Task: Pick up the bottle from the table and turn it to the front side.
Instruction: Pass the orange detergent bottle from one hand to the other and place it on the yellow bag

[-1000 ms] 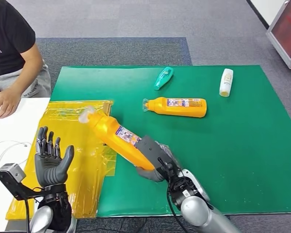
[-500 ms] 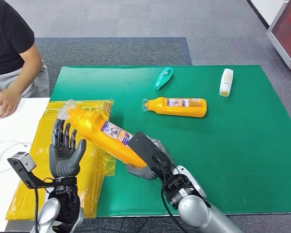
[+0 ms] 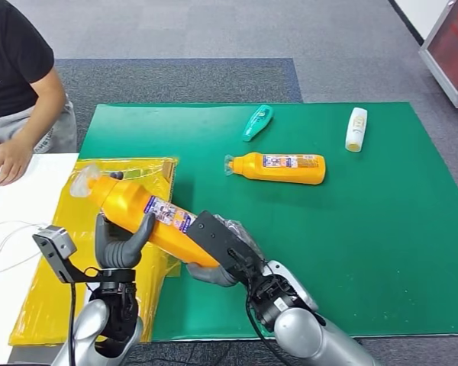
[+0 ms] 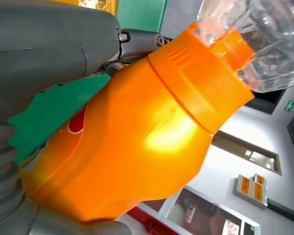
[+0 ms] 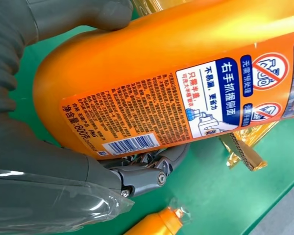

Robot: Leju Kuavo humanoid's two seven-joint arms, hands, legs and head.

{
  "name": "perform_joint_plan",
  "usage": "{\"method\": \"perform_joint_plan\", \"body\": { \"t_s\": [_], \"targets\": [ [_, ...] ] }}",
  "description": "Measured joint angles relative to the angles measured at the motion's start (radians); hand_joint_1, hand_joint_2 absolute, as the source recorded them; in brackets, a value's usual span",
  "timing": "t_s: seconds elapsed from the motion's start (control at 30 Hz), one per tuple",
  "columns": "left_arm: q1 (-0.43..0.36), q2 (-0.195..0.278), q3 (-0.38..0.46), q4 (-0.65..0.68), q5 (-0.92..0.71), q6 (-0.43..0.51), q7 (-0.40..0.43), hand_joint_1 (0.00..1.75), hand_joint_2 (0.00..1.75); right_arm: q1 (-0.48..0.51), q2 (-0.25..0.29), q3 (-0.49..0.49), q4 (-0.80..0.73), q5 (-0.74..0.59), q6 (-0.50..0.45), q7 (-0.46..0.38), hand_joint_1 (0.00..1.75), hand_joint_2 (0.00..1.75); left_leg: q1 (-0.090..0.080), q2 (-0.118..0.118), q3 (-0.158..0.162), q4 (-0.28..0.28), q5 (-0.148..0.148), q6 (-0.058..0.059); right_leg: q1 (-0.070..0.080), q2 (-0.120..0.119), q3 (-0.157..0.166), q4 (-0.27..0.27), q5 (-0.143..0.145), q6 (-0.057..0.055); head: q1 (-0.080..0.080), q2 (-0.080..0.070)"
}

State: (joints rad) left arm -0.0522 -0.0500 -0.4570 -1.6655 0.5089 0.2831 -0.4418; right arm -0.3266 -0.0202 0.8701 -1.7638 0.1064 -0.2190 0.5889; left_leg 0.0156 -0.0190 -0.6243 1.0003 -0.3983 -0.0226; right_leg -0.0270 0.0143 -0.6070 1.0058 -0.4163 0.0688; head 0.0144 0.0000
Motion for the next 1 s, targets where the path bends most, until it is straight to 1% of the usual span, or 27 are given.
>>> {"method": "perform_joint_plan", "body": {
  "t_s": [0.1,0.3,0.57,0.63,0.73,0.77,0.87,0.9,1.0],
  "targets": [
    [-0.014,0.0,-0.006,0.008,0.027,-0.011,0.015,0.0,1.75,-0.01,0.0,0.006,0.002,-0.002,0.002,0.0,1.75,1.75,0.0,0.0,0.0,0.0,0.0,0.0,0.0,0.0,0.0,0.0,0.0,0.0,0.0,0.0],
    [-0.031,-0.003,-0.01,0.022,0.138,-0.026,0.071,0.0,1.75,-0.033,0.005,0.017,0.001,-0.019,0.014,0.0,1.75,1.75,0.0,0.0,0.0,0.0,0.0,0.0,0.0,0.0,0.0,0.0,0.0,0.0,0.0,0.0],
    [-0.053,-0.006,-0.015,0.036,0.171,-0.028,0.058,0.0,1.75,-0.058,0.007,0.023,-0.006,-0.02,0.022,0.0,1.75,1.75,0.0,0.0,0.0,0.0,0.0,0.0,0.0,0.0,0.0,0.0,0.0,0.0,0.0,0.0],
    [-0.057,-0.006,-0.014,0.037,0.174,-0.029,0.051,0.05,1.75,-0.058,0.007,0.024,-0.006,-0.017,0.021,0.0,1.75,1.75,0.0,0.0,0.0,0.0,0.0,0.0,0.0,0.0,0.0,0.0,0.0,0.0,0.0,0.0],
    [-0.064,-0.007,-0.012,0.038,0.18,-0.031,0.042,0.34,1.75,-0.058,0.007,0.024,-0.006,-0.01,0.021,0.0,1.75,1.75,0.0,0.0,0.0,0.0,0.0,0.0,0.0,0.0,0.0,0.0,0.0,0.0,0.0,0.0],
    [-0.066,-0.007,-0.011,0.038,0.181,-0.032,0.038,0.58,1.75,-0.058,0.007,0.024,-0.006,-0.007,0.02,0.0,1.75,1.75,0.0,0.0,0.0,0.0,0.0,0.0,0.0,0.0,0.0,0.0,0.0,0.0,0.0,0.0],
    [-0.07,-0.01,-0.002,0.036,0.18,-0.036,0.021,1.59,1.75,-0.057,0.005,0.024,-0.004,-0.002,0.018,0.0,1.75,1.75,0.0,0.0,0.0,0.0,0.0,0.0,0.0,0.0,0.0,0.0,0.0,0.0,0.0,0.0],
    [-0.071,-0.01,0.001,0.034,0.176,-0.037,0.014,1.75,1.75,-0.056,0.005,0.024,-0.002,0.0,0.017,0.0,1.75,1.75,0.0,0.0,0.0,0.0,0.0,0.0,0.0,0.0,0.0,0.0,0.0,0.0,0.0,0.0],
    [-0.072,-0.012,0.007,0.027,0.158,-0.038,-0.007,1.75,1.75,-0.052,0.003,0.024,0.004,0.005,0.015,0.0,1.75,1.75,0.0,0.0,0.0,0.0,0.0,0.0,0.0,0.0,0.0,0.0,0.0,0.0,0.0,0.0]
  ]
}}
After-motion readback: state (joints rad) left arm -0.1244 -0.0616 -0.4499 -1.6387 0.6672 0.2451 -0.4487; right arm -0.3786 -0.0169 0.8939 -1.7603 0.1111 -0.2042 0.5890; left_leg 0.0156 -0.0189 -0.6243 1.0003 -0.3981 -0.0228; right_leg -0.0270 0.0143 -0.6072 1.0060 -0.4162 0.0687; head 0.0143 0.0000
